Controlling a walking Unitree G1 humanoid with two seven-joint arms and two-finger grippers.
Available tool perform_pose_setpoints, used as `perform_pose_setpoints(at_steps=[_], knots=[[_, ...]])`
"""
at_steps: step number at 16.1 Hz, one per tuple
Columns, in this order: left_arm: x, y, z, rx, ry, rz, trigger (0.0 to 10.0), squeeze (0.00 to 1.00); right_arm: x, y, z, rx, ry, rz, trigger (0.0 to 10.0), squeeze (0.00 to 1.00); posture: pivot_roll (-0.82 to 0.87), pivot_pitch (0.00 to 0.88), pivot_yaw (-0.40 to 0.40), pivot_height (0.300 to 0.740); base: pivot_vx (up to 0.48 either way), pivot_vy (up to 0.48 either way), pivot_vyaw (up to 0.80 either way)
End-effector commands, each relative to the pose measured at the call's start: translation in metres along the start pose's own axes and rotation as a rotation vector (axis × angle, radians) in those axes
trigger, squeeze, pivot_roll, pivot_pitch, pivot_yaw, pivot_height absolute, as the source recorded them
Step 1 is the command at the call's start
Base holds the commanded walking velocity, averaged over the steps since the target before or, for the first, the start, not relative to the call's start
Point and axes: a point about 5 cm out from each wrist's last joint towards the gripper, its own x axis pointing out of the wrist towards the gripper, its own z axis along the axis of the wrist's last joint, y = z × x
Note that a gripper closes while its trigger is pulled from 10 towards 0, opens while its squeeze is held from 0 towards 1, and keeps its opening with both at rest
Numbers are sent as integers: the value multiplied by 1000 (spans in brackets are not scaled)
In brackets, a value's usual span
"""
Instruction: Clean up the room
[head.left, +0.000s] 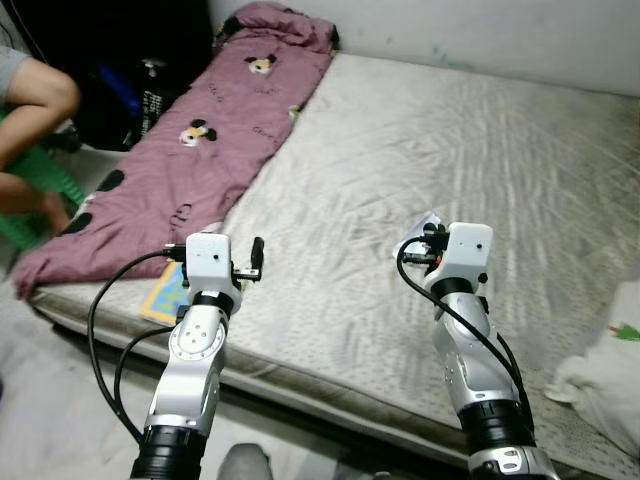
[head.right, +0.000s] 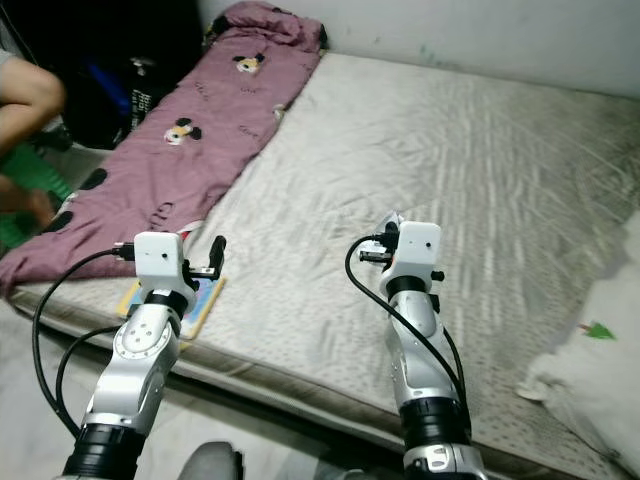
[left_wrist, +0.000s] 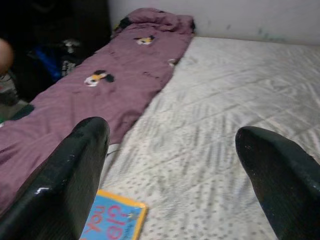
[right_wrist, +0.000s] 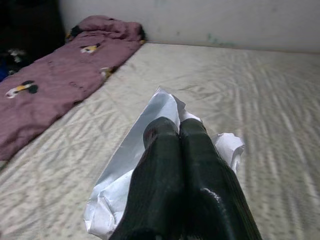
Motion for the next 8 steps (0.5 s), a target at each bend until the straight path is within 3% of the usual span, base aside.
perform_pose_setpoints(at_steps=[1, 8], knots=[[-1, 7, 2, 8, -6, 14, 10000, 0, 1, 8, 1, 14, 2, 33, 10000, 0, 69, 36, 9, 740, 0, 356, 0], [2, 9, 3, 10, -12, 27, 10000, 0, 3, 12, 0, 18, 9, 47, 10000, 0, 67, 39, 14, 740, 0, 355, 0]])
